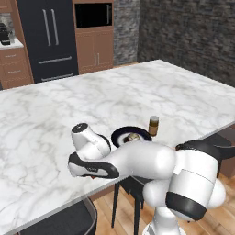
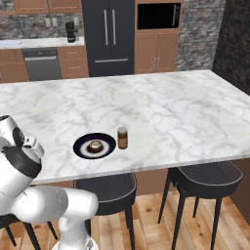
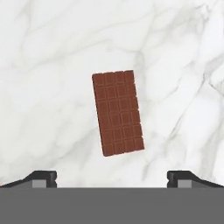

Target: Take the cinnamon bottle from the cabinet and place it on the dining table, next to the plate with the cupcake. Then take the chocolate from the dining counter and place it on the cupcake plate.

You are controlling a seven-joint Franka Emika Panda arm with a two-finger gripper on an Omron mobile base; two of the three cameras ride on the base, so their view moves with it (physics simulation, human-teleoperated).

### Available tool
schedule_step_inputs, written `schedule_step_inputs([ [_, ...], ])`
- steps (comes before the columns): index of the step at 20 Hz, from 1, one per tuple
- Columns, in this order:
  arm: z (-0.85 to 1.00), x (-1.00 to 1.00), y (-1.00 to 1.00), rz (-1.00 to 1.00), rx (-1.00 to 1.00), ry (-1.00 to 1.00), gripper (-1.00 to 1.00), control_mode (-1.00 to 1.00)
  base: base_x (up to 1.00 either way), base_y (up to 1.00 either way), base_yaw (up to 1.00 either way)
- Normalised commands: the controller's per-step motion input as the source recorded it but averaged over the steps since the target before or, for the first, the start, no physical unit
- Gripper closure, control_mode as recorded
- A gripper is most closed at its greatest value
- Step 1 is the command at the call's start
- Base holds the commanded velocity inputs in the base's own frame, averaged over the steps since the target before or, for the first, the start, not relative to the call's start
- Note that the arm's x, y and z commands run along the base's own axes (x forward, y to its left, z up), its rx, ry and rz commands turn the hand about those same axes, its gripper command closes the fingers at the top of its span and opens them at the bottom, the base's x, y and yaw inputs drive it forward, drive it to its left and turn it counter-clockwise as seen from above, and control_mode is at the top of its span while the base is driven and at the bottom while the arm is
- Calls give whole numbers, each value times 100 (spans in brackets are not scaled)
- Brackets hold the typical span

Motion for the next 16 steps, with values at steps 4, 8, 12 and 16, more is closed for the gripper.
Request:
schedule_step_inputs([
  [4, -14, 15, 1, -8, -1, -4, -100, -100, 0, 0, 0],
  [8, -18, 17, -8, -8, 2, 0, -100, -100, 0, 0, 0],
  [12, -20, 16, -17, -7, 11, 0, -100, -100, 0, 0, 0],
  [16, -12, 11, -2, 0, 7, 1, -100, -100, 0, 0, 0],
])
